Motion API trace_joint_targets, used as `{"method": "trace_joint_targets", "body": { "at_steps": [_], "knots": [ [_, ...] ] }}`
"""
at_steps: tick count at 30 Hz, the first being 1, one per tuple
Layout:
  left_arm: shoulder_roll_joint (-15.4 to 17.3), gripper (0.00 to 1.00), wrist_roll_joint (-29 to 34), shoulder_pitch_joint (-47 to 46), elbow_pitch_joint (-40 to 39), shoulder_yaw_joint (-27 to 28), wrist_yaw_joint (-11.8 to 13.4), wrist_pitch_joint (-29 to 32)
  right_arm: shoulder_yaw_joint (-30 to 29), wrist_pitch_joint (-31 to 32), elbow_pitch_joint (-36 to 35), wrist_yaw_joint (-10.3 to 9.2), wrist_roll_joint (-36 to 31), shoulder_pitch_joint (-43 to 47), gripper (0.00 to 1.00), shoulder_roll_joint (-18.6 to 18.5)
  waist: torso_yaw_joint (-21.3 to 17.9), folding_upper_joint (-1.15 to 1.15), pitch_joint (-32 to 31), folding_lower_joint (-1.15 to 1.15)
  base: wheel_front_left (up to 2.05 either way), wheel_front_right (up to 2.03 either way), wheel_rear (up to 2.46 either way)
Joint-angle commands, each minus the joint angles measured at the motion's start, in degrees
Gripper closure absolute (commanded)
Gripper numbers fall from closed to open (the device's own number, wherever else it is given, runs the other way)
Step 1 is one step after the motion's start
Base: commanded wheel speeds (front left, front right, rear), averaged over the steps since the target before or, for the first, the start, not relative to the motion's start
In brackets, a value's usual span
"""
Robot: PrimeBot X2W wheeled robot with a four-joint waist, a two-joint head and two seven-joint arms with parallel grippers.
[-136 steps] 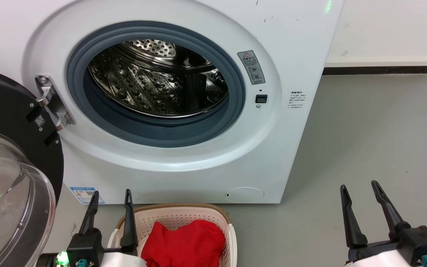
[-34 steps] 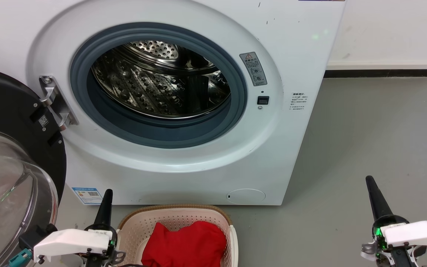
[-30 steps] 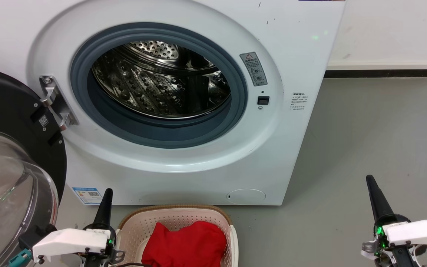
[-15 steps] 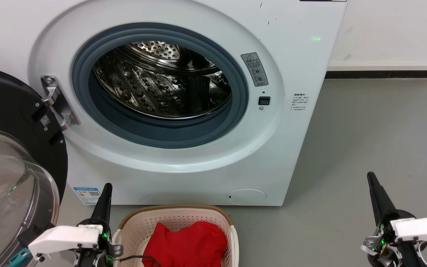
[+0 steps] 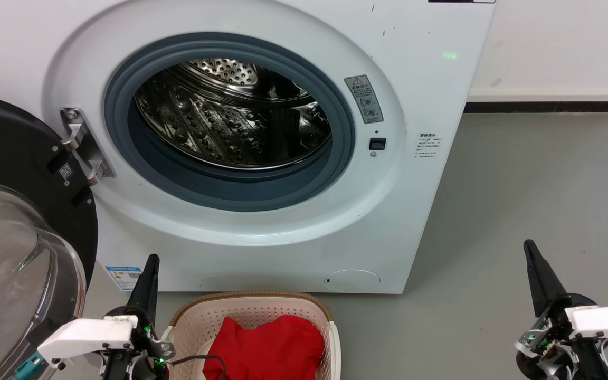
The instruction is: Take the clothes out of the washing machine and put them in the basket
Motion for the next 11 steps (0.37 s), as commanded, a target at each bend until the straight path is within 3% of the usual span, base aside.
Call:
{"method": "trace_joint_targets", "body": {
  "at_steps": [1, 11],
  "knots": [
    [-0.01, 1.00, -1.47, -1.08, 0.21, 0.33, -0.38, 0.39, -0.23, 0.47, 0.30, 0.00, 1.43, -1.26, 1.00, 0.12, 0.03, 0.00, -0.01, 0.00, 0.00, 0.00, 0.00],
    [-0.01, 1.00, -3.78, -1.16, 0.43, 0.53, -0.62, 0.98, -0.61, 1.24, 0.61, 0.00, 3.55, -1.49, 1.00, 0.27, 0.10, 0.00, -0.05, 0.00, 0.00, 0.00, 0.00]
  ]
}}
